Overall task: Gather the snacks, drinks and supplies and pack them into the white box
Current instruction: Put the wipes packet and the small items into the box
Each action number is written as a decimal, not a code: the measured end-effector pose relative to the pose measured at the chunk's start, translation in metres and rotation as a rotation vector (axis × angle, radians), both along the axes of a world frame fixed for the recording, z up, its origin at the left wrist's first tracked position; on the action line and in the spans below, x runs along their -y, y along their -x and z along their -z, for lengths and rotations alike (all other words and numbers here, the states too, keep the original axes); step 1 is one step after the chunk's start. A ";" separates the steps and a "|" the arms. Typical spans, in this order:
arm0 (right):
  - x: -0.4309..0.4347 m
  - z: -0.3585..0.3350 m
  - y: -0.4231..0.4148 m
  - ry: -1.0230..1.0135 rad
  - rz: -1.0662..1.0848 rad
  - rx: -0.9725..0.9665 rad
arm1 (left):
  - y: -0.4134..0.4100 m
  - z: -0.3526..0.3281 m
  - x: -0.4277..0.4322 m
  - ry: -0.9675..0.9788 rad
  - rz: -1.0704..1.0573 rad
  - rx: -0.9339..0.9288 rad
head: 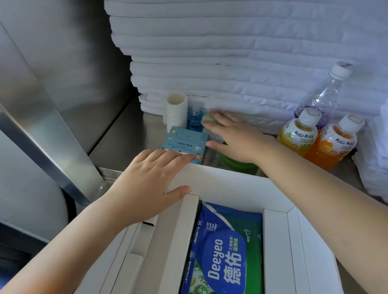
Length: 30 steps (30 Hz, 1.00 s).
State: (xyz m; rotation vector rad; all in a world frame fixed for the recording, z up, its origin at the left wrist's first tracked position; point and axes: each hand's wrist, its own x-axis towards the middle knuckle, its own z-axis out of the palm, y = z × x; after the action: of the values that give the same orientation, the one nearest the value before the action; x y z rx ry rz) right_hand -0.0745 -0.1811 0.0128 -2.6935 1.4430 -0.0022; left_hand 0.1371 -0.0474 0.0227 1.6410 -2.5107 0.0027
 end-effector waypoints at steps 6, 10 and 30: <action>-0.004 0.001 0.011 0.017 0.100 0.039 | -0.001 0.002 0.001 -0.018 -0.009 -0.005; -0.007 0.000 0.016 0.008 0.130 0.017 | -0.001 0.002 0.001 -0.019 -0.006 -0.007; 0.029 -0.006 -0.049 0.358 -0.009 0.107 | -0.002 0.005 0.005 0.004 0.002 -0.031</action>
State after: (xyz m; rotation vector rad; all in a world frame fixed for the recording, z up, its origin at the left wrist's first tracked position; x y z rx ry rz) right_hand -0.0256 -0.2106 0.0192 -2.9171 1.5251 -0.4372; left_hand 0.1390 -0.0525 0.0181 1.6239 -2.4875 -0.0177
